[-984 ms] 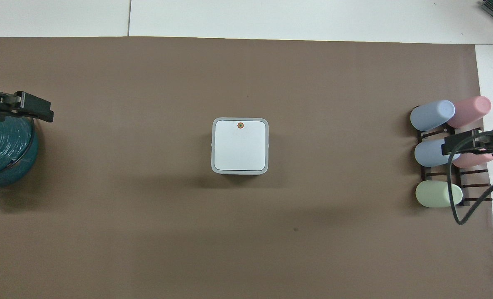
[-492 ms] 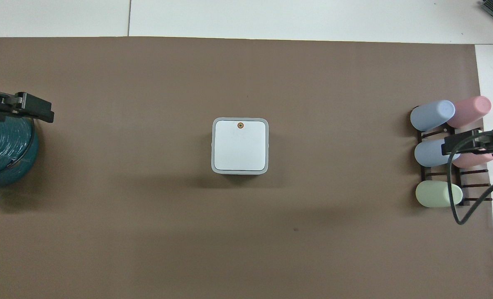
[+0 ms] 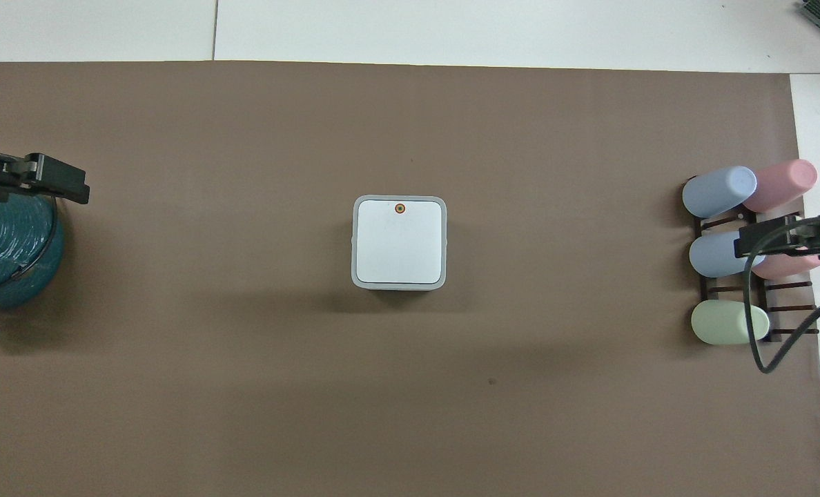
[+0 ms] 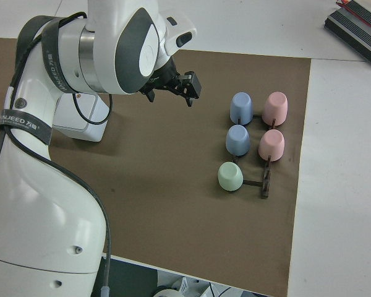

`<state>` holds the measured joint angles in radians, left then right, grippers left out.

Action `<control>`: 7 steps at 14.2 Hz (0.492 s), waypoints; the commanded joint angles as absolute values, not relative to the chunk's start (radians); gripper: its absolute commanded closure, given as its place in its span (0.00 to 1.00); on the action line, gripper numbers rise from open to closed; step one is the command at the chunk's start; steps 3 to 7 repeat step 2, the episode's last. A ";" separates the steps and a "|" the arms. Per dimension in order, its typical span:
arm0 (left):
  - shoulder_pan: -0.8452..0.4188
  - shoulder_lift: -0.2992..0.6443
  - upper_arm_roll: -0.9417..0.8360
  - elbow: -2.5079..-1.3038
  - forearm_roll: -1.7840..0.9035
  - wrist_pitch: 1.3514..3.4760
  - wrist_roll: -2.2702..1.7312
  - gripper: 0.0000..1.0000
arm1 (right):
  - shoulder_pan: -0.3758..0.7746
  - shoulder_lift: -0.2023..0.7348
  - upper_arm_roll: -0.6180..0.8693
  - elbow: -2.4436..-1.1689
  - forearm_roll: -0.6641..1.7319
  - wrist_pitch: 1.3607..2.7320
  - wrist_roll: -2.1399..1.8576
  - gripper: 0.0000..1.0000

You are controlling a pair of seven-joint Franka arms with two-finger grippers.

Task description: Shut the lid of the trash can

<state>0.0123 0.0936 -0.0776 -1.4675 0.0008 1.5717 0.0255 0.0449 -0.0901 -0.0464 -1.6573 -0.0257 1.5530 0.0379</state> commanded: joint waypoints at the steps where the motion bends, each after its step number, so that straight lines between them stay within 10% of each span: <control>1: 0.015 0.067 -0.081 -1.502 0.021 1.591 0.037 0.00 | 0.035 -0.110 -0.038 -1.677 -0.015 1.549 0.054 0.00; 7: 0.015 0.067 -0.081 -1.502 0.021 1.591 0.037 0.00 | 0.035 -0.110 -0.038 -1.677 -0.015 1.549 0.054 0.00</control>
